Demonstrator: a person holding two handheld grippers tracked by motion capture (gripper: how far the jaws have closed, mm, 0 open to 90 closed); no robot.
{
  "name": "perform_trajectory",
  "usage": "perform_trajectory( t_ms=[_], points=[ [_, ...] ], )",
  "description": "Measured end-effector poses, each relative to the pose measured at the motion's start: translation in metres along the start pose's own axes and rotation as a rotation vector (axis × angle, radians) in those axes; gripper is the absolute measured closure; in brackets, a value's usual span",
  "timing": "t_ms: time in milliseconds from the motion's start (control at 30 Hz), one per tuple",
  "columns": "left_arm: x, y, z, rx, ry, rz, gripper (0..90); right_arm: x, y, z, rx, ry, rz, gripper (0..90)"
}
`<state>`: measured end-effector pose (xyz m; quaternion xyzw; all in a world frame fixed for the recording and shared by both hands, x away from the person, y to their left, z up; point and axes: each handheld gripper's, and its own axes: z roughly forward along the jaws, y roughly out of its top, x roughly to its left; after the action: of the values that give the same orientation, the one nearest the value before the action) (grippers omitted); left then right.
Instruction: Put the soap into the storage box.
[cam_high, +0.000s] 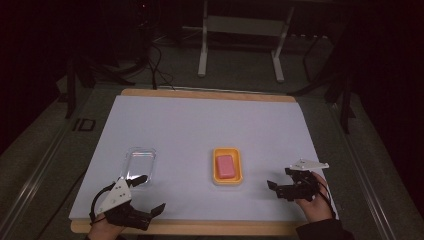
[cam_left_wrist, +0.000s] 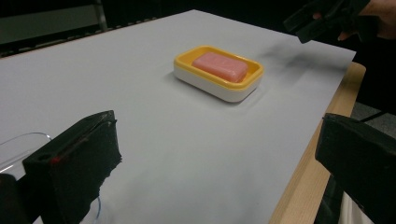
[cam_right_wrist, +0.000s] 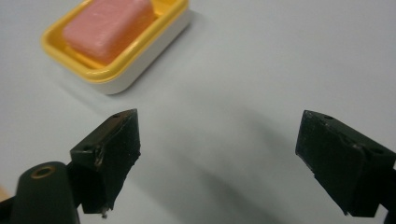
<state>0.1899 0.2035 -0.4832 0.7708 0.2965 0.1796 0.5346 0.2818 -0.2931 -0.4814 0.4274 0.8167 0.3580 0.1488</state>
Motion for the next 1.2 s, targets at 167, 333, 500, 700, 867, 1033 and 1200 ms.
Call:
perform_trajectory(
  t_ms=[167, 333, 500, 700, 867, 1033, 1200],
  points=[
    [-0.0005, -0.0002, -0.0009, 0.002, -0.002, 0.000, 0.2, 0.0013, 0.0003, 0.0007, -0.012, -0.003, 0.007, 13.6],
    [-0.0005, -0.0002, -0.0010, 0.002, -0.013, -0.005, 0.2, 0.0018, 0.0000, 0.0026, -0.013, -0.005, 0.001, 13.6],
    [0.0006, 0.0004, -0.0023, -0.019, -0.026, -0.020, 0.2, 0.0001, -0.0006, 0.0054, -0.007, -0.020, 0.007, 13.6],
    [0.0003, 0.0003, -0.0014, -0.013, -0.026, -0.014, 0.1, -0.0006, -0.0001, 0.0046, -0.017, -0.043, -0.001, 13.6],
    [0.0006, 0.0005, -0.0015, -0.017, -0.027, -0.016, 0.2, -0.0008, 0.0005, 0.0028, -0.031, -0.047, 0.001, 13.6],
    [0.0012, 0.0011, -0.0010, -0.017, -0.029, -0.018, 0.2, -0.0020, 0.0004, 0.0024, -0.032, -0.051, 0.005, 13.7],
    [0.0008, 0.0011, -0.0001, -0.016, -0.030, -0.016, 0.2, -0.0027, -0.0001, 0.0013, -0.040, -0.055, -0.002, 14.1]
  ],
)
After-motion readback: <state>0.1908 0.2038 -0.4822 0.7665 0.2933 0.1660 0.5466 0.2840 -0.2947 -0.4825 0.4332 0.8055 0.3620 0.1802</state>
